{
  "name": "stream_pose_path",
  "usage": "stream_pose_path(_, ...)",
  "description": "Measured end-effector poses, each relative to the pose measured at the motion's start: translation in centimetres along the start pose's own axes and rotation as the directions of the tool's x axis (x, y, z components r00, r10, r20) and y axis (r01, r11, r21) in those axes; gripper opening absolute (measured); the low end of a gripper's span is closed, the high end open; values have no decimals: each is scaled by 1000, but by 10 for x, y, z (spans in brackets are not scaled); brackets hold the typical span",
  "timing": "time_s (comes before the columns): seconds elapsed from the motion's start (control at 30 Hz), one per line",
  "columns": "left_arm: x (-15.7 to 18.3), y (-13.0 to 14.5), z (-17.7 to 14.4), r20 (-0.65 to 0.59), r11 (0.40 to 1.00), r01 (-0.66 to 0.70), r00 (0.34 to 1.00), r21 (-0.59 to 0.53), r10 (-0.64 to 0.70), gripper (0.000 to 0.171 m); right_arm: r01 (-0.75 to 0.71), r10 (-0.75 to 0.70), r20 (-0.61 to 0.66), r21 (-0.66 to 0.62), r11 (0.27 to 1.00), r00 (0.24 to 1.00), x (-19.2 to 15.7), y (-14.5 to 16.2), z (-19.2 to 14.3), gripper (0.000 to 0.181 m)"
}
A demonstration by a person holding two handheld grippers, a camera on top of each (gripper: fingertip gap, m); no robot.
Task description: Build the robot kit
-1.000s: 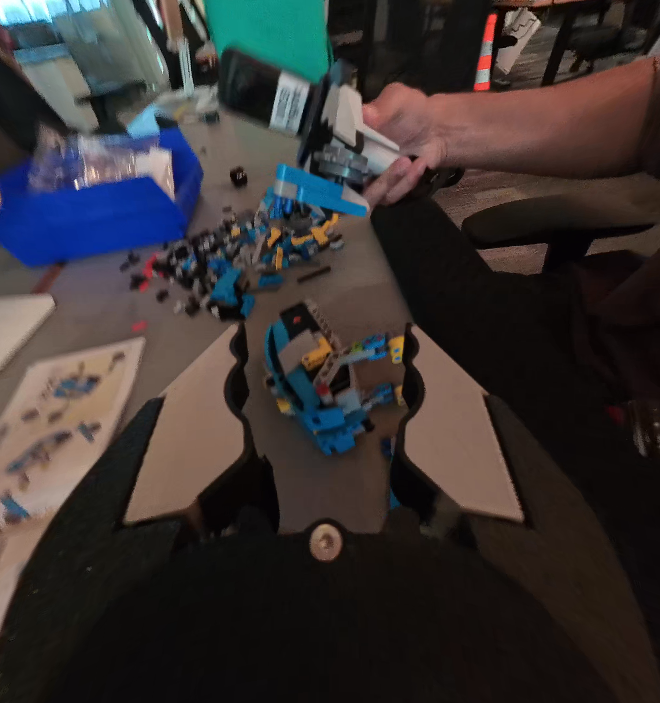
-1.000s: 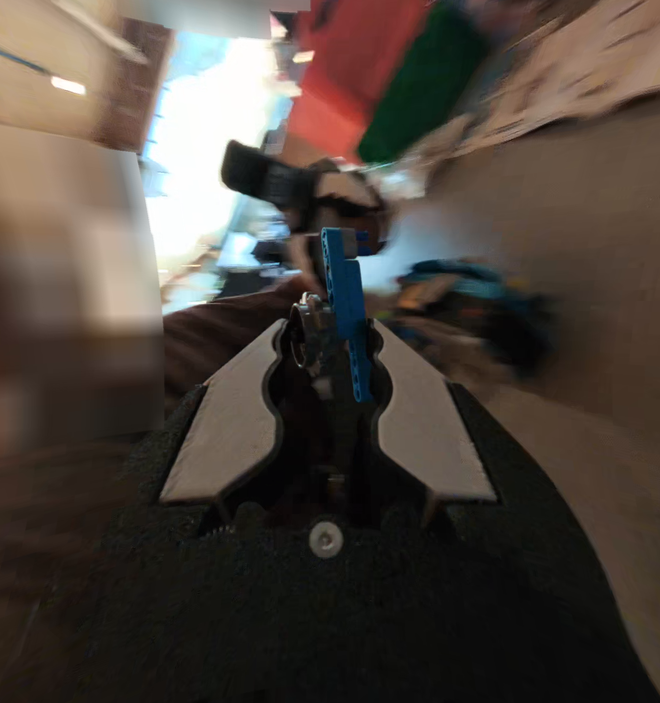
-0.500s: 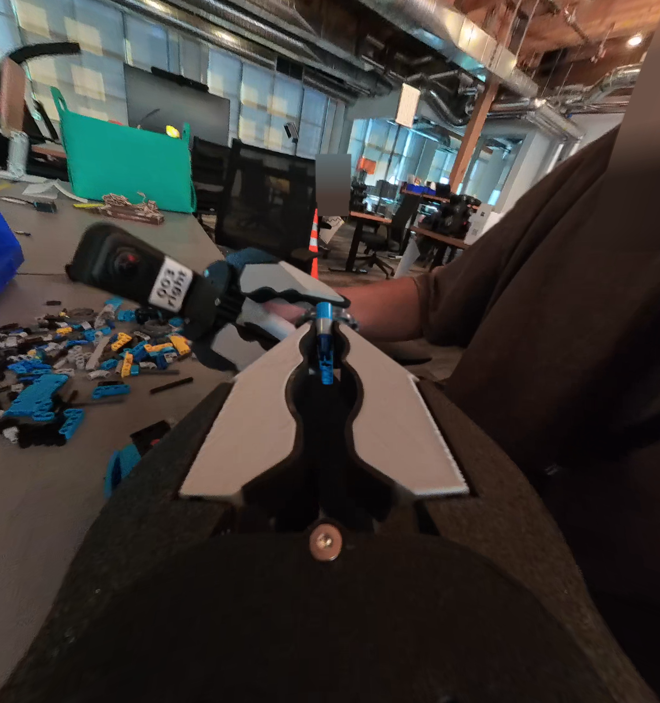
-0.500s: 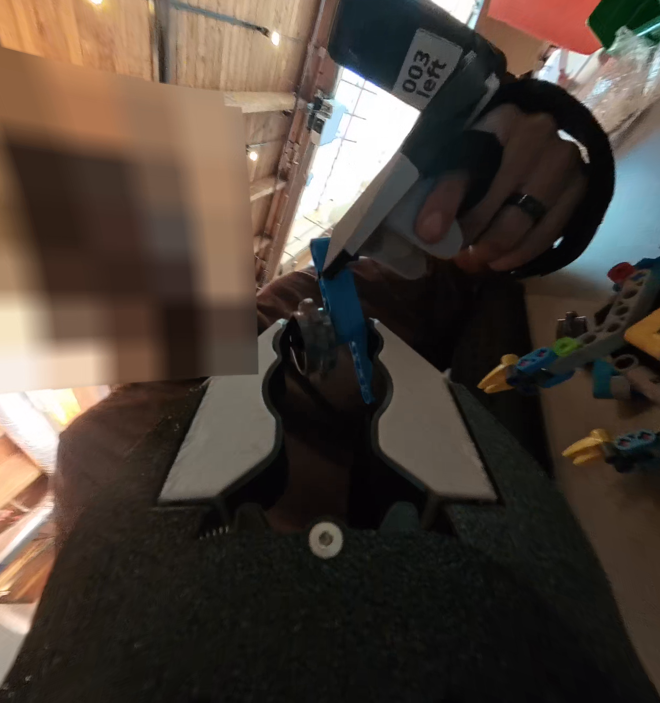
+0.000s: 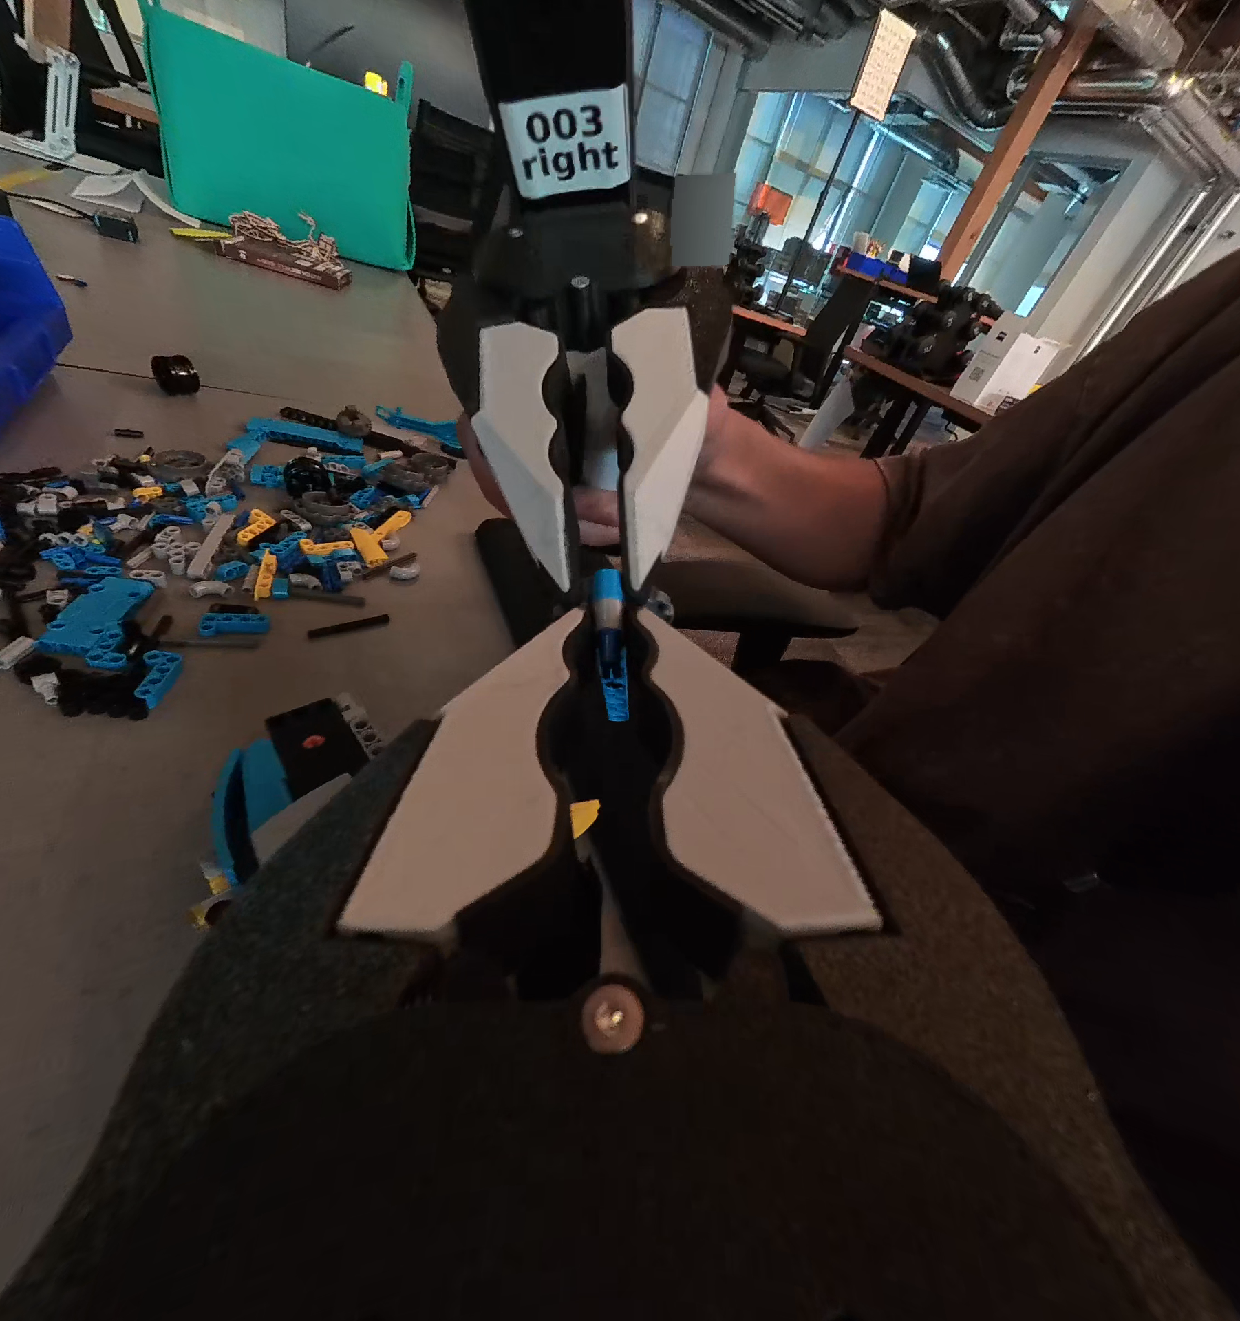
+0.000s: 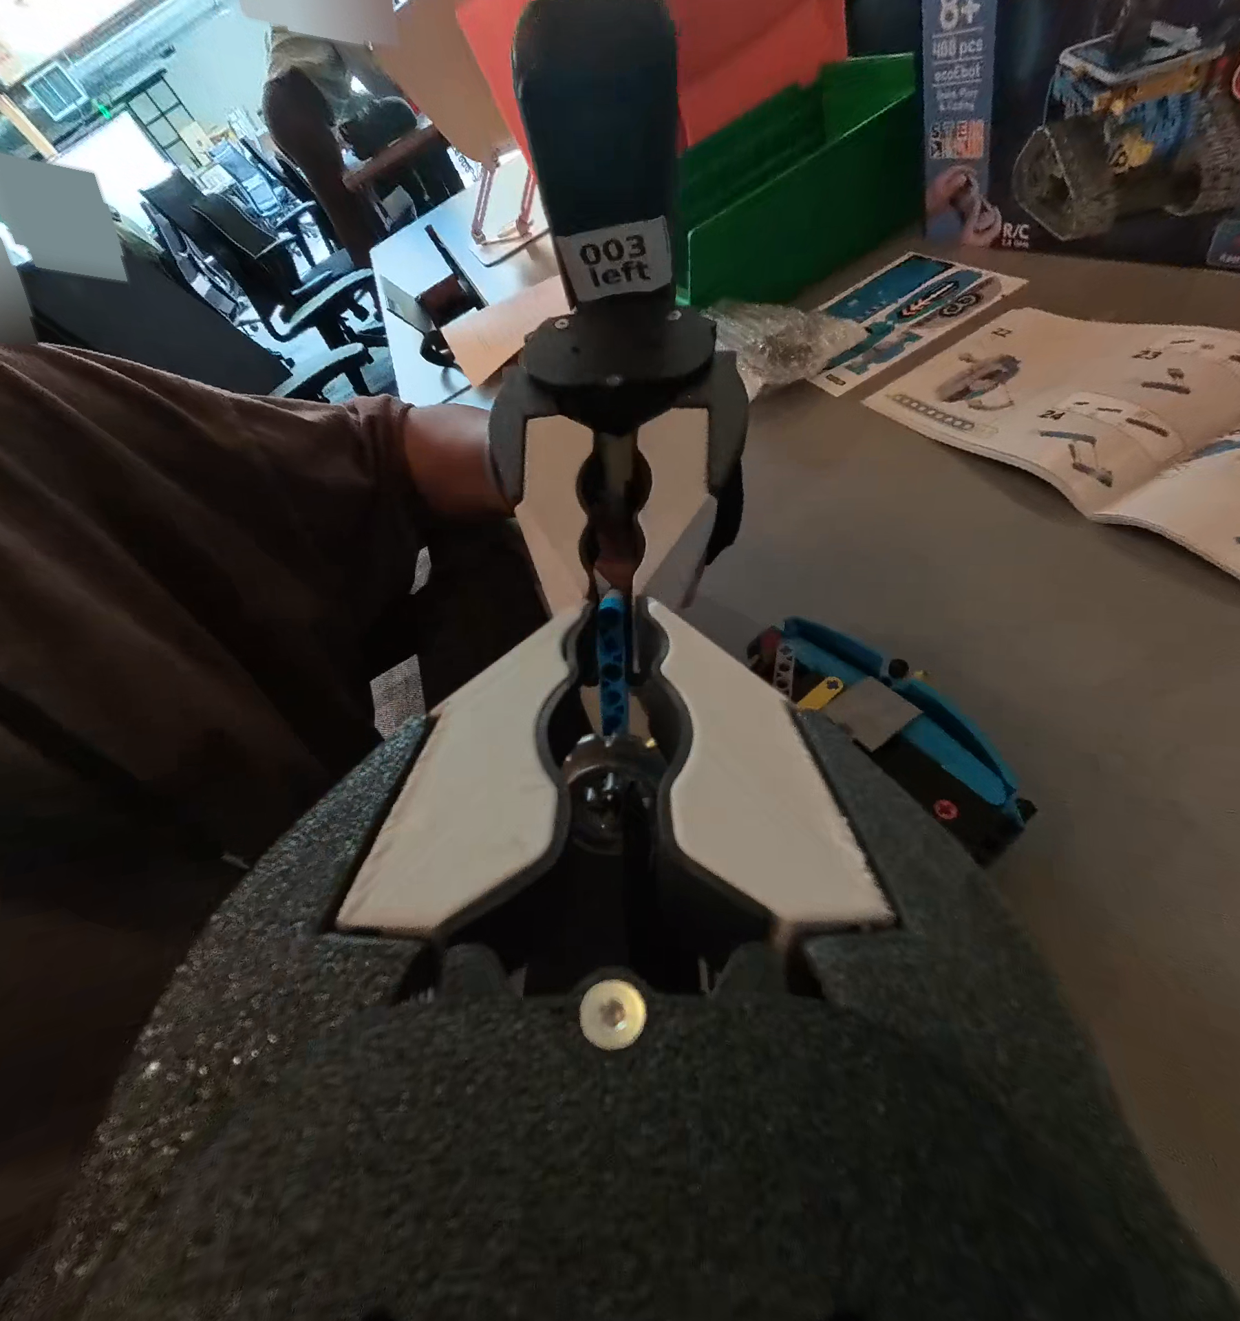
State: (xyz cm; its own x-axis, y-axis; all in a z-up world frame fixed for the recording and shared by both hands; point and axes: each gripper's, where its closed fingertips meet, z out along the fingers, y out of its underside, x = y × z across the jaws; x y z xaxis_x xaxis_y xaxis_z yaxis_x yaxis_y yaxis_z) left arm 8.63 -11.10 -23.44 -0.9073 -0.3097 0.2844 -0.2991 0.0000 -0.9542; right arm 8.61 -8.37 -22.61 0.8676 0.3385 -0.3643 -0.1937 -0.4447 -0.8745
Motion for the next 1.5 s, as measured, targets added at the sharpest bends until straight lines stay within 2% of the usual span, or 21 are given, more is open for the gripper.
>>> stream_pose_path(0.17,0,-6,2,20,1000,1,1000,26,-1,6,-14,13,15,36,999,1000,-3,-4,-6,7)
stream_pose_path(0.2,-1,-7,1,19,999,7,1000,37,-8,10,-22,21,15,60,998,1000,-2,-8,-7,7)
stream_pose_path(0.23,-1,-6,1,14,999,21,1000,43,-22,23,-34,32,20,98,995,999,-2,-14,-11,7)
stream_pose_path(0.3,-2,-5,3,2,997,49,999,60,-49,25,-68,59,59,152,986,996,-4,-23,-17,6)
stream_pose_path(0.37,2,-10,4,-21,992,55,998,112,-53,7,-58,53,38,139,989,998,-1,-21,-13,6)
stream_pose_path(0.43,2,-11,4,-24,990,60,998,131,-57,6,-58,53,40,146,988,998,-4,-22,-9,7)
stream_pose_path(0.53,-4,-6,3,20,995,48,999,91,-50,5,-20,23,-21,140,990,1000,1,-18,-5,7)
stream_pose_path(0.7,-2,-3,5,33,998,39,999,46,-41,5,-61,60,13,106,992,998,-1,-12,0,8)
stream_pose_path(0.9,-1,5,9,42,999,34,999,-15,-34,6,-22,22,-10,24,999,1000,-2,-2,3,7)
stream_pose_path(1.03,-10,6,10,76,998,65,995,9,-65,8,-10,9,-80,-18,1000,997,6,0,3,7)
stream_pose_path(1.1,-22,8,3,133,998,62,989,-6,-61,20,-8,-7,-163,-93,996,987,18,0,-1,7)
stream_pose_path(1.17,-42,19,-13,223,996,13,975,-89,7,44,-38,-13,-307,-157,987,952,42,-5,-17,7)
stream_pose_path(1.27,-59,38,-42,283,982,-33,955,-185,86,72,-271,164,-404,-223,936,900,69,15,-25,7)
stream_pose_path(1.37,-52,58,-57,258,975,-84,956,-207,138,80,-396,198,-536,-283,874,821,98,47,-27,7)
stream_pose_path(1.43,-56,78,-58,261,954,-83,952,-286,161,87,-418,178,-610,-277,865,772,115,54,-32,8)
stream_pose_path(1.5,-62,94,-53,261,934,-69,950,-352,169,92,-460,208,-624,-274,845,753,122,61,-28,7)
